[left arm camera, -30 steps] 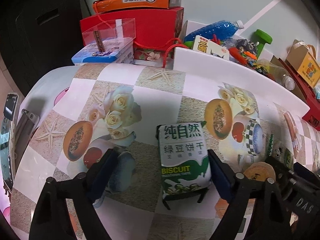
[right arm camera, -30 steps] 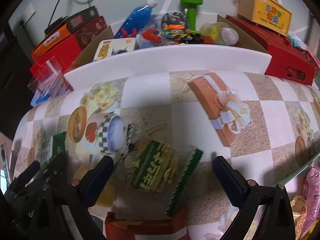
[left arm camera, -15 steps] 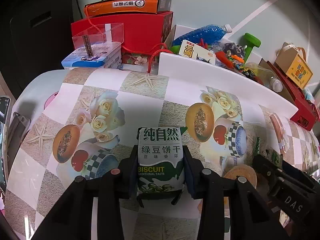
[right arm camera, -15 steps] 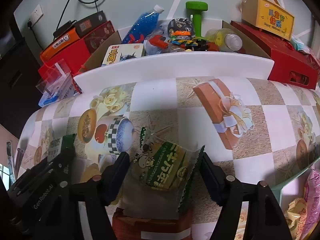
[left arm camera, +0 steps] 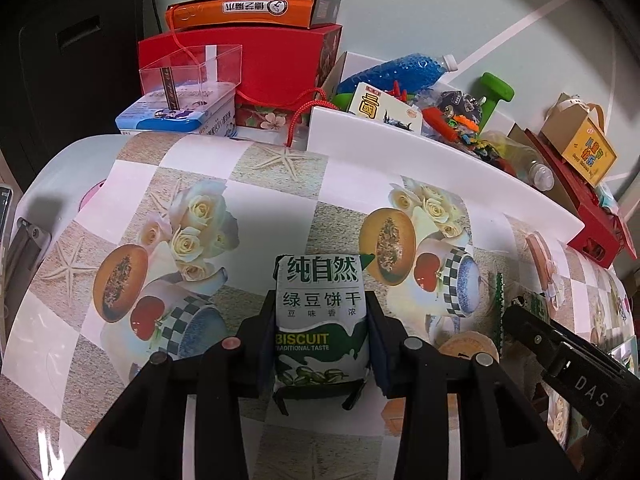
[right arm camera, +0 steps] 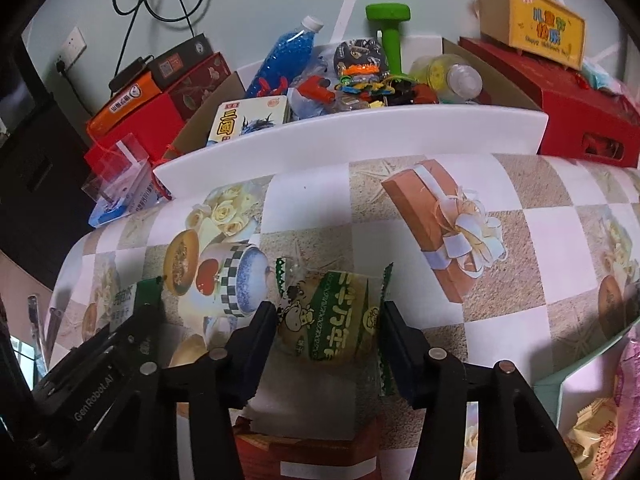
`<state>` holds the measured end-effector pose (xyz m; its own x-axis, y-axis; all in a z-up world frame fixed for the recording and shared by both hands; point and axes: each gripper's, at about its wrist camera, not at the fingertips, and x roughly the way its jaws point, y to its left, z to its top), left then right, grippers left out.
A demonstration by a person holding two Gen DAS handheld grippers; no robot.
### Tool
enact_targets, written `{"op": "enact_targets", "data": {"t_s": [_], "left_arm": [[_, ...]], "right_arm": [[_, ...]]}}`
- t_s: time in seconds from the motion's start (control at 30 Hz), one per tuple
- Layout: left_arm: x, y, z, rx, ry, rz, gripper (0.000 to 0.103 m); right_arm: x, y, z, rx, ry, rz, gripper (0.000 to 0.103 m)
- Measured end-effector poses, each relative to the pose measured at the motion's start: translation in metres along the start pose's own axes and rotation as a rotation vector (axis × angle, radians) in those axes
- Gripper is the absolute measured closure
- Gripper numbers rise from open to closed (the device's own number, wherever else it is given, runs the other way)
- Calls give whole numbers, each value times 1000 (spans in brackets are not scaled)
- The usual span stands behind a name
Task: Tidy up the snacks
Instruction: 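Lift the green box with the left tool while the right tool lifts the green bag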
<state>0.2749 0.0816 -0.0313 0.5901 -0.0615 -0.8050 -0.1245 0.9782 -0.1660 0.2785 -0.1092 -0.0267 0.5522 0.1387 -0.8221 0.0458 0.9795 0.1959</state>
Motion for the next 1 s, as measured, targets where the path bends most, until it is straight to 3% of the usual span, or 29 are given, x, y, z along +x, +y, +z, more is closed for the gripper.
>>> {"op": "enact_targets", "data": {"t_s": [0.23,0.43,0.6,0.83,1.0], "left_arm": [[0,0,0,1,1,3,62],[0,-1,0,6,2,6,62],[0,-1,0,6,2,7,62],[0,-1,0,8,3,9,62],[0,-1,1,12,4,12,62]], "right_arm": [[2,-5,0,27,3,2,37],[5,5,-3,-40,-6,-75,31],[-4,5,-1,-48,-45,-69,22],[-7,-16,4,33,-56,-62,21],[0,-19,5,45,-41,-59,14]]}}
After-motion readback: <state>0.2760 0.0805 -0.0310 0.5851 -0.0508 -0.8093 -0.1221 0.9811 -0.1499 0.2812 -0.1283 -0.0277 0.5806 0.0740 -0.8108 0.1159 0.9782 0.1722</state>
